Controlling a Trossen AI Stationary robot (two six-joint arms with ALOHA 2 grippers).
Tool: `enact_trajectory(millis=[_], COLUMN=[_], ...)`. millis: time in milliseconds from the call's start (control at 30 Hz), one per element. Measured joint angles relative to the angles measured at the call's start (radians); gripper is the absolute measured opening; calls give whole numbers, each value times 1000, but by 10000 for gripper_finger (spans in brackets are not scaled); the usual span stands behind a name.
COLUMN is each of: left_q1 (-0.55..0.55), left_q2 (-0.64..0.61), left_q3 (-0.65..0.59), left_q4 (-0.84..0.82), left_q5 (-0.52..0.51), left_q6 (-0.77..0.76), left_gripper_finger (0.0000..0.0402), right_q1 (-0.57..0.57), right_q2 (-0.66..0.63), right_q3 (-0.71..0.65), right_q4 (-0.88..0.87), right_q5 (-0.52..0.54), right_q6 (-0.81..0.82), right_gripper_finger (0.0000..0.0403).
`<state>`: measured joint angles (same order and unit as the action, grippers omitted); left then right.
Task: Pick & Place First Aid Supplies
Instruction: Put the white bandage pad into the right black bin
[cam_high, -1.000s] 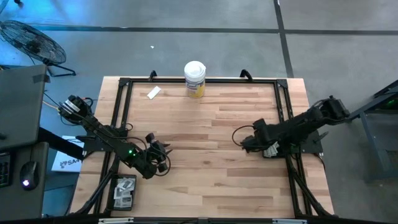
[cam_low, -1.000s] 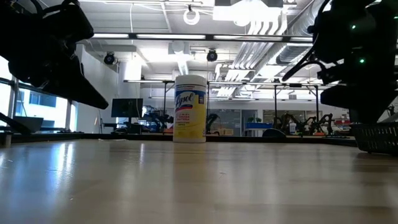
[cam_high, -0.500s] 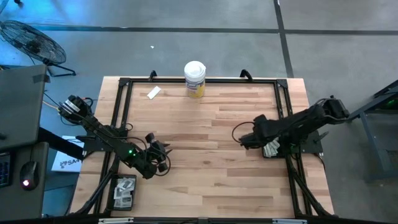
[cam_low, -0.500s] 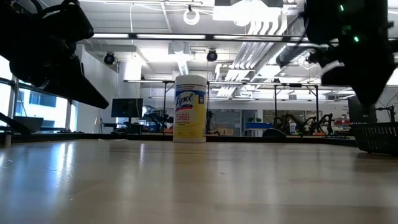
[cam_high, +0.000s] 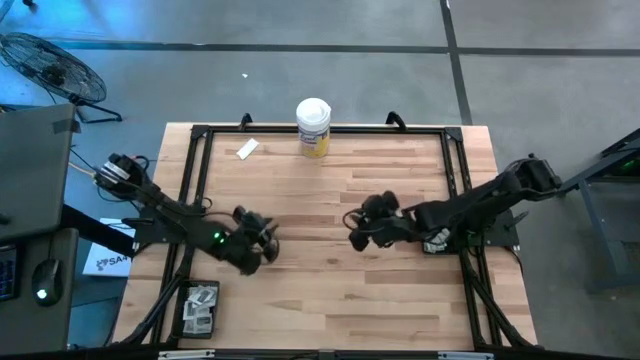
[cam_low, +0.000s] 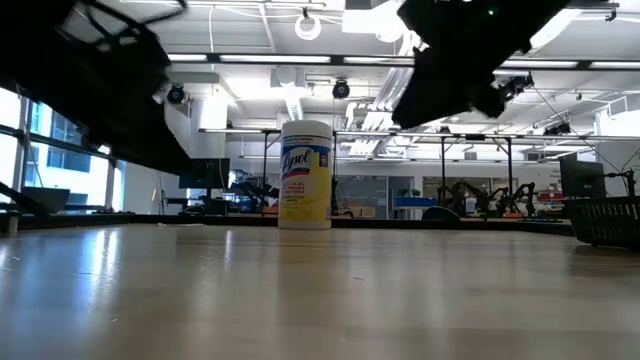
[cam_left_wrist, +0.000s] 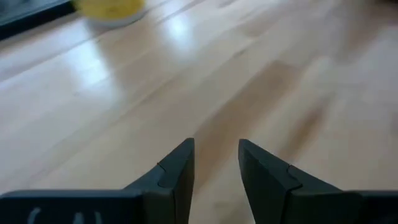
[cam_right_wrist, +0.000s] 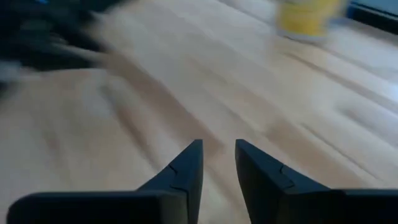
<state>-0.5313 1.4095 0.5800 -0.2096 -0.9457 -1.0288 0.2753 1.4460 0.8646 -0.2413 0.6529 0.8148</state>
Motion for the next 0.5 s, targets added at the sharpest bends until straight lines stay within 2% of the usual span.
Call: enact_trajectory(millis=[100, 200, 500], left_q1=[108, 241, 618], left_q2=[16, 22, 17], left_q3=[0, 0, 1], left_q4=[-52, -100, -97], left_q5=[59, 119, 114], left_q6=[-35, -36, 88], left_gripper_finger=[122, 122, 122], right_q1=[0, 4, 56], right_q2=[0, 0, 0], right_q3=[-106, -174, -221], right_q4=[306, 471, 501], right_q5=[-74, -109, -62], right_q6=[-95, -155, -214], right_gripper_finger=[82, 77, 62])
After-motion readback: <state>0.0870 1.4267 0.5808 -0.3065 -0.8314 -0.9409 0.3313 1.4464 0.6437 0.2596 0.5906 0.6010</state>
